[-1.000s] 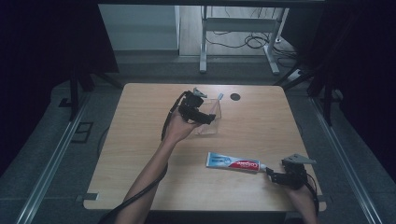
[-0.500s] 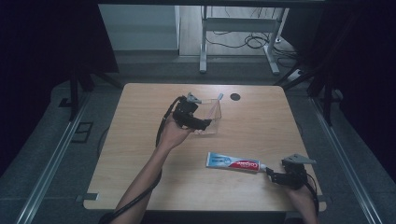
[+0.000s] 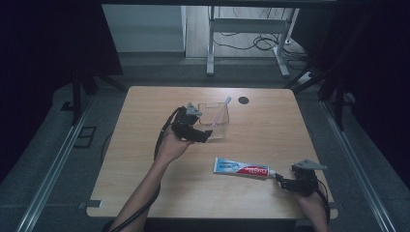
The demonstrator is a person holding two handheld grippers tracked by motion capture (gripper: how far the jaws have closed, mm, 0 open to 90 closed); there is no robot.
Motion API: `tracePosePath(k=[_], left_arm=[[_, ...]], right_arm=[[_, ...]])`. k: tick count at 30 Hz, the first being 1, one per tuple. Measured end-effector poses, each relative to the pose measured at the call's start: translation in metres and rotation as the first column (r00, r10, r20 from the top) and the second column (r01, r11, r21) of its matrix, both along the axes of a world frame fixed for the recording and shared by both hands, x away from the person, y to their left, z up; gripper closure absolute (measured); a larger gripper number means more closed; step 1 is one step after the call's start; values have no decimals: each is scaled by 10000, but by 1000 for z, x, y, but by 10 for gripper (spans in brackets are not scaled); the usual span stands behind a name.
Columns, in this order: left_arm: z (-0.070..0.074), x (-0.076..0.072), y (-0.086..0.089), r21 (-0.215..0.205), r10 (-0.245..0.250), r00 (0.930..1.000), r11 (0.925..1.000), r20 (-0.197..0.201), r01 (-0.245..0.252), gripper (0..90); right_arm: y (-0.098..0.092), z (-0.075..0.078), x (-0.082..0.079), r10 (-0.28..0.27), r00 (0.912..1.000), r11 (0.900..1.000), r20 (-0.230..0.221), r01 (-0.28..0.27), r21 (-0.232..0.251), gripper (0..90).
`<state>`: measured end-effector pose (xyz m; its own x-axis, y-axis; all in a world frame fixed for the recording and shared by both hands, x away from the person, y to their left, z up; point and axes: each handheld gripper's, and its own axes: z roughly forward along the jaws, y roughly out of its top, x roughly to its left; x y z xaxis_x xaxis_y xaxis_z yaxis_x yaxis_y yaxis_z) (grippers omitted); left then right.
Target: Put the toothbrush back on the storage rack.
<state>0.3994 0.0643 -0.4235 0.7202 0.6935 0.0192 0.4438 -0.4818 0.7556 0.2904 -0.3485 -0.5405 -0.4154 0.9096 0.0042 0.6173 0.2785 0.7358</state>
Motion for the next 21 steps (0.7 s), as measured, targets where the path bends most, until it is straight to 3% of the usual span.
tracePosePath(k=[21], left_arm=[[-23, -31, 24, 136, 155, 9999, 9998, 55, -156, 129]], right_arm=[[0, 0, 0, 10, 10000, 10000, -11, -10, -21, 199]])
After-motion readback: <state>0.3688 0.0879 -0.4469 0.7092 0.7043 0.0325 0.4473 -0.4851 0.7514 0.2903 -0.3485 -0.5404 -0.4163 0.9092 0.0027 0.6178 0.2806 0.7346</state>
